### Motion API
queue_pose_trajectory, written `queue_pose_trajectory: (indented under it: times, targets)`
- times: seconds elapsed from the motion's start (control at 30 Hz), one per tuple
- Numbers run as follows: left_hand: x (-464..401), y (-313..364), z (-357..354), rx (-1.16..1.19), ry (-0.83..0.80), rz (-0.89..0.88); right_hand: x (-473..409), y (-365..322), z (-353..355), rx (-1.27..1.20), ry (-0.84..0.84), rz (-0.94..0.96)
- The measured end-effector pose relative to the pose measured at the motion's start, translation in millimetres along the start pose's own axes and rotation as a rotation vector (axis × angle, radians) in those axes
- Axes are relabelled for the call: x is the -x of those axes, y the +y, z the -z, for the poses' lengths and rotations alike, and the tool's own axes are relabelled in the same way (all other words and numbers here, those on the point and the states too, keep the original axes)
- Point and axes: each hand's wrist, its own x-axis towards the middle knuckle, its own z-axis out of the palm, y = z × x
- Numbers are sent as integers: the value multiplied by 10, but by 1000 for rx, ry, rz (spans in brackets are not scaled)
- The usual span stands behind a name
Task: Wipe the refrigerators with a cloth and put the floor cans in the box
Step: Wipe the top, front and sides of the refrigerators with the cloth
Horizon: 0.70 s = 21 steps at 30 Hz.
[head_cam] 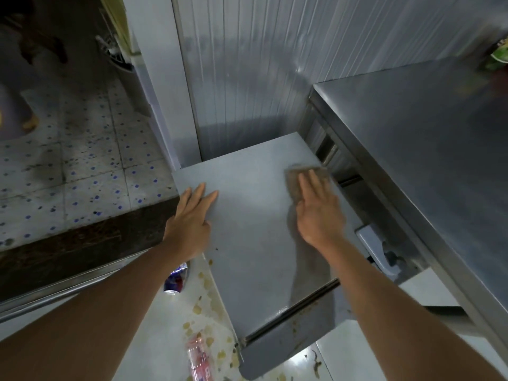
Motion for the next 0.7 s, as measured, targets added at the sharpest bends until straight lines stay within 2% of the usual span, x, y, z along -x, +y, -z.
queue_pose_trajectory:
  times: [0.1, 0.23, 0.3, 0.47, 0.57, 0.7]
  targets:
    - [3, 17, -8, 5, -6, 3, -155, 101, 17, -34, 20, -149]
    - [18, 44, 24, 16, -31, -6, -135, -124, -12, -92, 48, -290]
    - [42, 74, 57, 40, -35, -22, 6, -330, -19, -81, 28, -232]
    - [190, 38, 162, 173, 14, -55, 800, -1086, -215, -138, 1, 122]
    - [316, -53, 181, 290, 87, -2, 982, -1201, -236, -150, -29, 175]
    - [363, -189, 207, 378, 73, 74, 395, -1235, -207, -82, -71, 196]
